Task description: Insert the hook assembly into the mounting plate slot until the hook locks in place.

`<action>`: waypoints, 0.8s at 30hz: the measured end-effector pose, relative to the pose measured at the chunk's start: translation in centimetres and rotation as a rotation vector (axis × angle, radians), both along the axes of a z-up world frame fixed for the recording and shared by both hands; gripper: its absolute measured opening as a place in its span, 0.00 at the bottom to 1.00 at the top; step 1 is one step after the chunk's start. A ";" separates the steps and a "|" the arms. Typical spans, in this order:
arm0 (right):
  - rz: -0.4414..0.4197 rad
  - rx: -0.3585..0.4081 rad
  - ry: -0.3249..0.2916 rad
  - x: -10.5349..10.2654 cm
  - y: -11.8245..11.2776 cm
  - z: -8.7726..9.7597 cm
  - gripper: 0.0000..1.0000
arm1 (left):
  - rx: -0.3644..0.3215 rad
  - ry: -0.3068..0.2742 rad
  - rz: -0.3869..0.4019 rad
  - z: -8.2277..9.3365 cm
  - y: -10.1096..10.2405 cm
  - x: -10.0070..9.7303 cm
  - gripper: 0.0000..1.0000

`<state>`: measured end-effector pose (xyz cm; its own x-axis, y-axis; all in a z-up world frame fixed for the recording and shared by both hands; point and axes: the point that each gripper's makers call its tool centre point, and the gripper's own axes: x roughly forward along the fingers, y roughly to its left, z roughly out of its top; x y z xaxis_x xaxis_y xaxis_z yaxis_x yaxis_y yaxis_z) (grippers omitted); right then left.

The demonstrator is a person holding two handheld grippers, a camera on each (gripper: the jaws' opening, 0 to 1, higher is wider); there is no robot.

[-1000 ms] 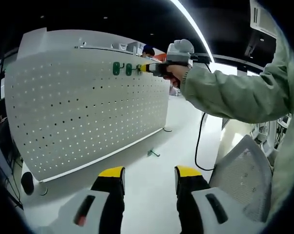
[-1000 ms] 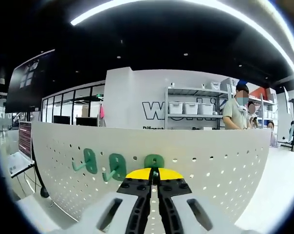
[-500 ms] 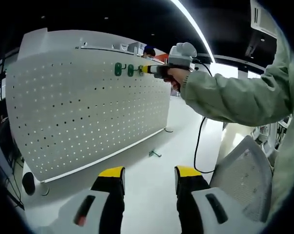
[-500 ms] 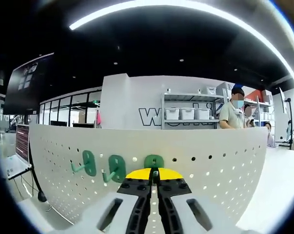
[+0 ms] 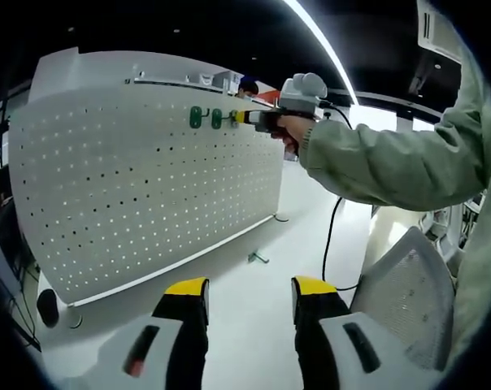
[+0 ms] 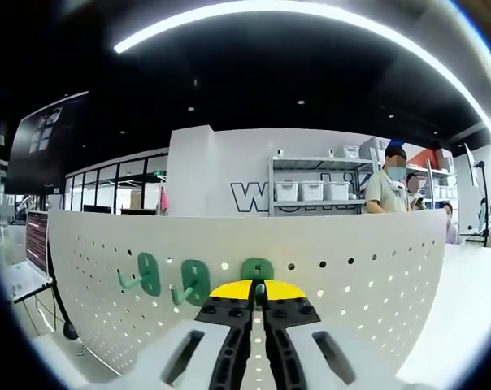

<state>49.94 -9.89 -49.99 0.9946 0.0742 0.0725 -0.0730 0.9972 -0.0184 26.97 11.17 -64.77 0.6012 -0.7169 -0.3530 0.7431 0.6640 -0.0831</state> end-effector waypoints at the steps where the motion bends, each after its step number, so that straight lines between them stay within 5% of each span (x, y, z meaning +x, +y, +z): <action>1: -0.007 -0.015 0.003 -0.1 0.0 0.0 0.03 | -0.001 0.001 0.000 0.0 0.0 0.0 0.42; 7: -0.018 -0.062 -0.011 0.0 0.1 0.0 0.04 | -0.004 0.003 -0.005 0.0 -0.2 -0.1 0.42; 24: -0.007 -0.022 0.000 -0.2 0.0 -0.1 0.05 | -0.004 0.002 0.001 -0.1 0.0 -0.1 0.41</action>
